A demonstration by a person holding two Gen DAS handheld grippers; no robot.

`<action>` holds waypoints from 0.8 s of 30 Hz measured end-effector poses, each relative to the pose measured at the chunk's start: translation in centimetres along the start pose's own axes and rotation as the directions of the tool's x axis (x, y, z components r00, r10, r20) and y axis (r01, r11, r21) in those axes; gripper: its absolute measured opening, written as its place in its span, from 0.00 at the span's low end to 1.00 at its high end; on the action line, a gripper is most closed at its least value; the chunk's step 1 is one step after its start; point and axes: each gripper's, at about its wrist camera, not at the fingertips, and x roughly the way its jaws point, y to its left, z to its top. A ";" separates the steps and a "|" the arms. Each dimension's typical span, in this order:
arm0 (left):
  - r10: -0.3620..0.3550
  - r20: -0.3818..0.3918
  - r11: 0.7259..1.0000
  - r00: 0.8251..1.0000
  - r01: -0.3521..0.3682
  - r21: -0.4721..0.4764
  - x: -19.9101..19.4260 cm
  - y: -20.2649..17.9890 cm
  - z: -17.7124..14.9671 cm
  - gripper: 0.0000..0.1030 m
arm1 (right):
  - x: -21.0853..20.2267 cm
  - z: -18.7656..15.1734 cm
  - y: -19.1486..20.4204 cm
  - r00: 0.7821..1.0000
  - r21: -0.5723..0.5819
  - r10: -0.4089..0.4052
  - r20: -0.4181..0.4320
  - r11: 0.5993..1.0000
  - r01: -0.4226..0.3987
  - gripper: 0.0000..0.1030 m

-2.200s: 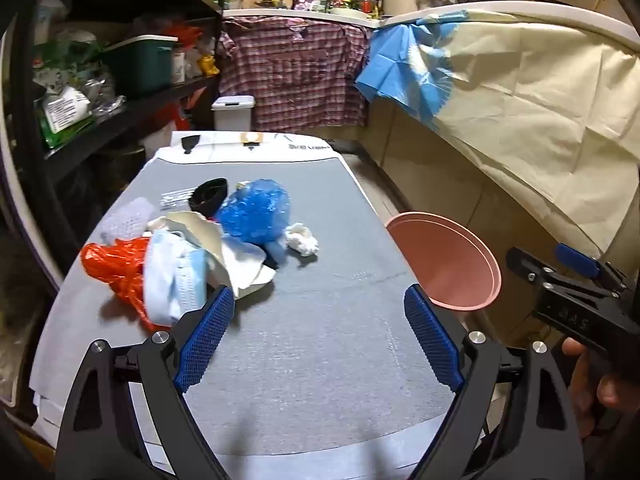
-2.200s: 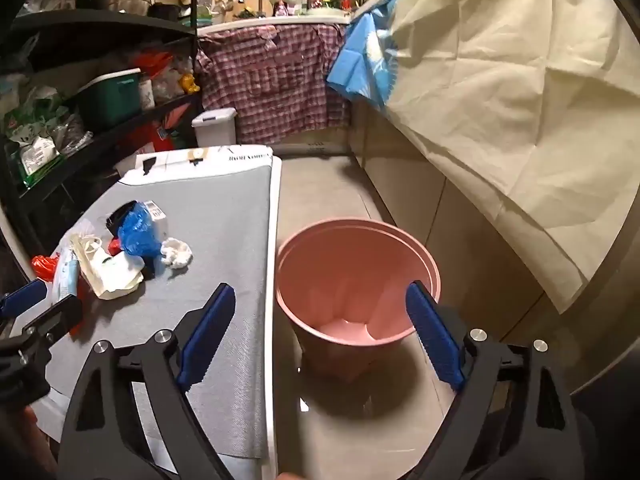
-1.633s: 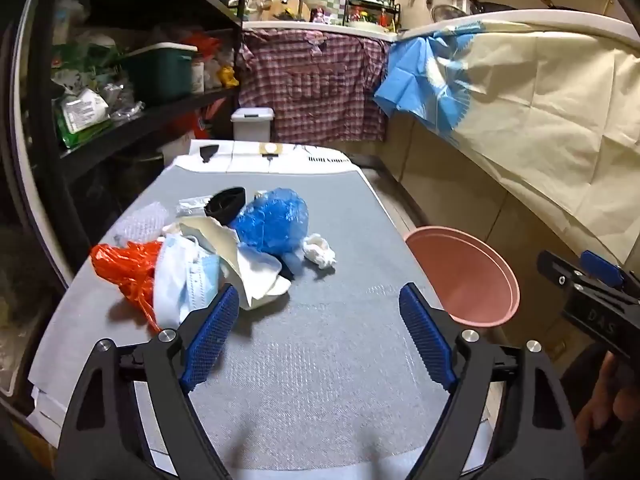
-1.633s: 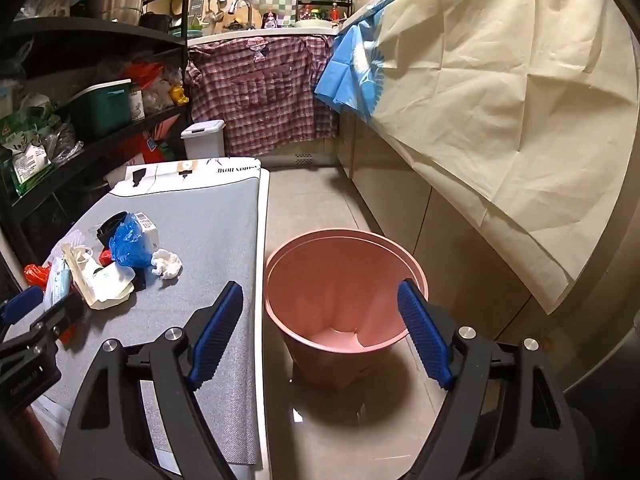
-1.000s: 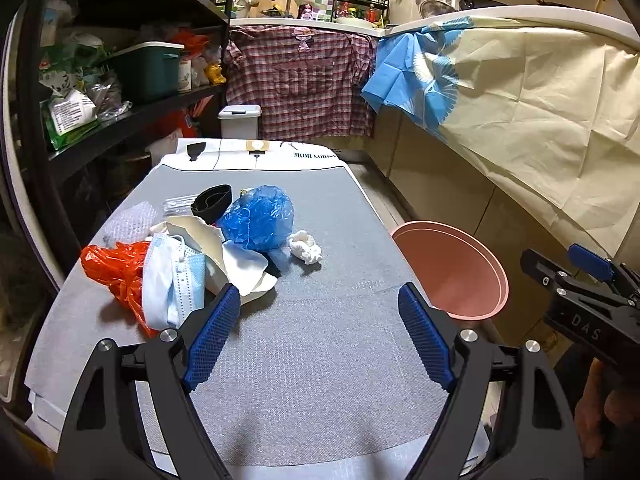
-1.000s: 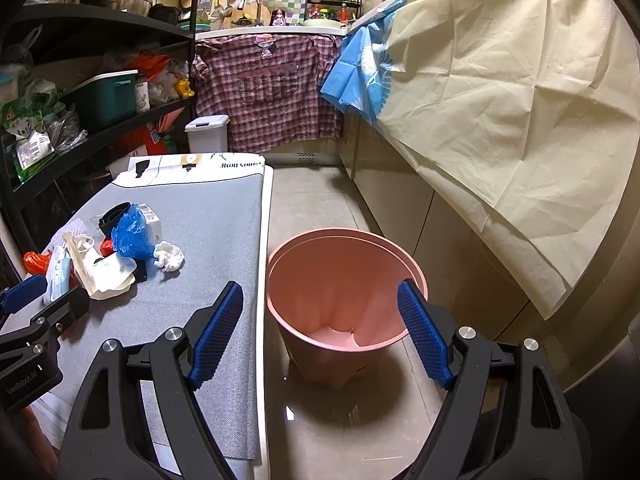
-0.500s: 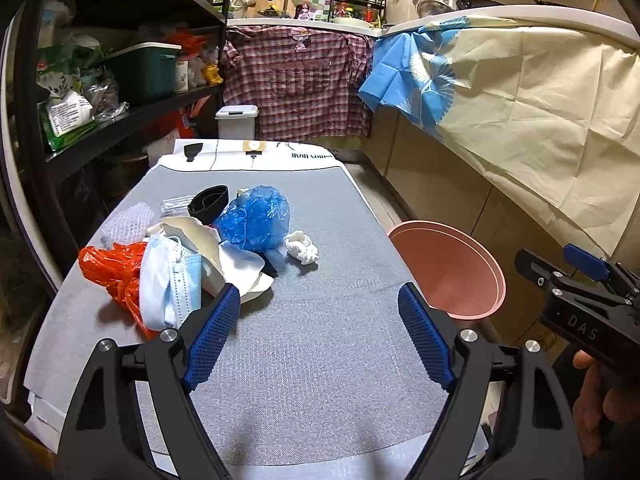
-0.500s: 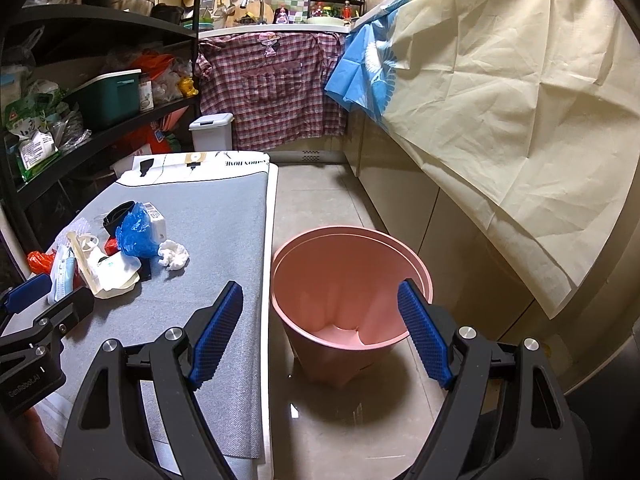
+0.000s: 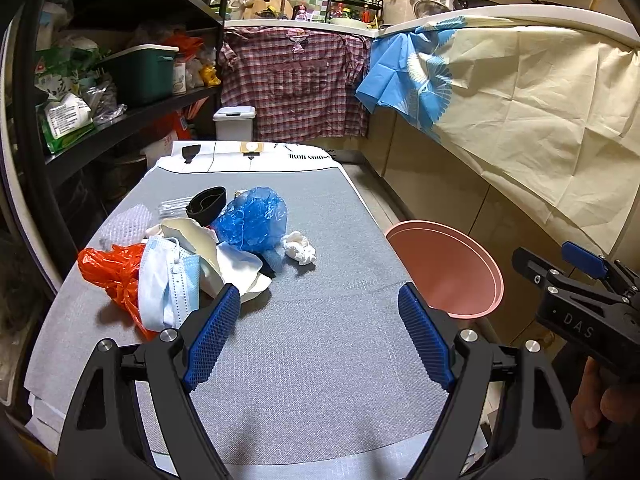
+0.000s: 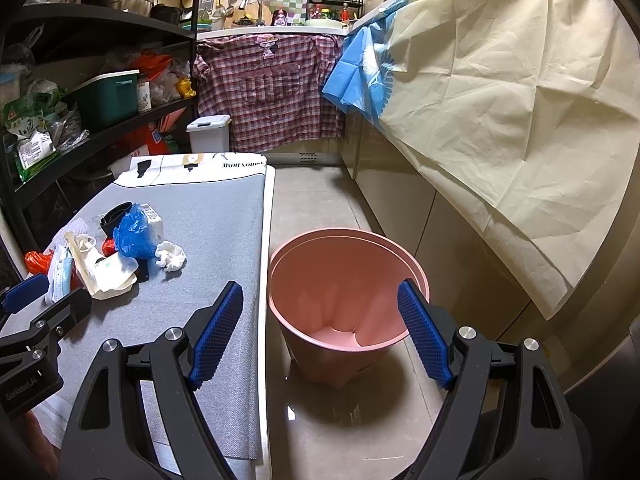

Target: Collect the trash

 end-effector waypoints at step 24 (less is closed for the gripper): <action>0.055 0.036 0.999 0.998 -0.055 0.000 -0.6 0.8 0.2 0.76 | 0.4 0.3 0.5 0.997 0.019 0.074 -0.003 0.997 -0.074 0.60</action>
